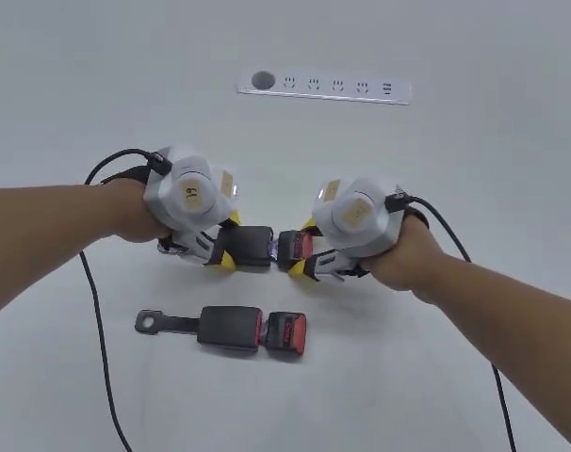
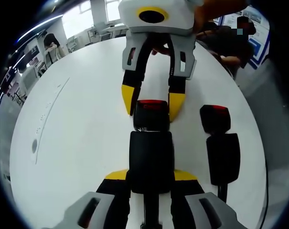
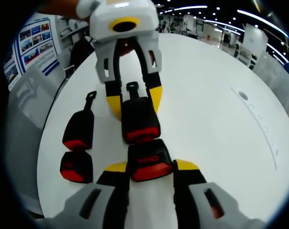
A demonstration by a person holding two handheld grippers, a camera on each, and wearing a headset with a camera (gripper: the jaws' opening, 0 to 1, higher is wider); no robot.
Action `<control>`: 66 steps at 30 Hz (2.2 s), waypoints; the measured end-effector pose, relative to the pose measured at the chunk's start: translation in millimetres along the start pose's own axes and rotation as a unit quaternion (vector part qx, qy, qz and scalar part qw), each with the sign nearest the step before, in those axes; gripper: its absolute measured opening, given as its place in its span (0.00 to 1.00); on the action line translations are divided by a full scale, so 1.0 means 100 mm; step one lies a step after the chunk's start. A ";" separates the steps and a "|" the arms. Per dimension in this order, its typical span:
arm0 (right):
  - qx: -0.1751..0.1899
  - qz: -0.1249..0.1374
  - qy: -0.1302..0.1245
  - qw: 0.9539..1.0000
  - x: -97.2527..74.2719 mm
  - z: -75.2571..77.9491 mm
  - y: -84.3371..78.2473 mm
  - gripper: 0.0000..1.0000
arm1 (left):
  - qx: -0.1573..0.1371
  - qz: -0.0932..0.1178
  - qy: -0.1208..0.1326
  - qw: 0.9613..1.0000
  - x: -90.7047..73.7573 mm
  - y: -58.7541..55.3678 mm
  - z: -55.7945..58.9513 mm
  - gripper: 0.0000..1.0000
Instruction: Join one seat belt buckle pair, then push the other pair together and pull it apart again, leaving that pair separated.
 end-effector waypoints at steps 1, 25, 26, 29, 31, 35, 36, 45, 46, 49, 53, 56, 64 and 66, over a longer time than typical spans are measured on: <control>0.001 0.000 -0.001 1.000 0.00 0.00 0.00 0.36 | -0.002 0.001 0.000 1.000 0.00 0.00 0.00 0.33; -0.008 0.000 -0.003 1.000 -0.11 0.02 -0.14 0.36 | -0.009 -0.007 0.004 1.000 -0.03 0.02 0.03 0.33; -0.009 0.001 -0.003 1.000 -0.11 0.02 -0.14 0.36 | -0.009 -0.007 0.004 1.000 -0.03 0.02 0.03 0.33; -0.010 0.001 -0.003 1.000 -0.13 0.03 -0.18 0.36 | -0.007 -0.009 0.002 1.000 -0.02 0.02 0.02 0.33; -0.008 0.001 -0.003 1.000 -0.15 0.04 -0.20 0.36 | -0.005 -0.010 0.002 1.000 -0.02 0.02 0.02 0.33; -0.011 0.004 -0.004 1.000 -0.19 0.06 -0.27 0.36 | -0.005 -0.013 0.002 1.000 -0.02 0.01 0.01 0.33; -0.009 0.000 -0.004 1.000 -0.20 0.06 -0.31 0.36 | -0.005 -0.013 0.002 1.000 -0.02 0.01 0.01 0.33; -0.009 -0.005 -0.002 1.000 -0.35 0.10 -0.57 0.36 | -0.004 -0.021 0.002 1.000 -0.02 0.01 0.00 0.34; -0.004 -0.007 -0.002 1.000 -0.36 0.10 -0.59 0.36 | -0.004 -0.022 0.002 1.000 -0.02 0.01 0.00 0.34; 0.002 -0.006 -0.006 1.000 -0.43 0.12 -0.67 0.36 | -0.003 -0.024 0.002 1.000 -0.03 0.01 0.01 0.34; 0.007 -0.004 -0.009 1.000 -0.45 0.15 -0.74 0.36 | -0.002 -0.026 0.003 1.000 -0.03 0.01 0.01 0.34; 0.008 -0.002 -0.012 1.000 -0.49 0.16 -0.80 0.36 | -0.001 -0.027 0.002 1.000 -0.03 0.01 0.01 0.34; 0.020 -0.014 -0.018 1.000 -0.60 0.20 -1.03 0.36 | 0.001 -0.031 0.001 1.000 -0.02 0.00 0.01 0.34; 0.021 -0.013 -0.019 1.000 -0.62 0.21 -1.07 0.36 | 0.003 -0.032 0.001 0.999 -0.02 0.00 0.01 0.34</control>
Point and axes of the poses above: the centre of the closed fingertips' face, and the gripper's own axes: x roughly forward along the fingers, z roughly to its right, y roughly out of its top, the point moved 1 cm from there along -x, roughly backward along the fingers, and after that the axes turned 8 degrees about -z, right-handed, at the moved point
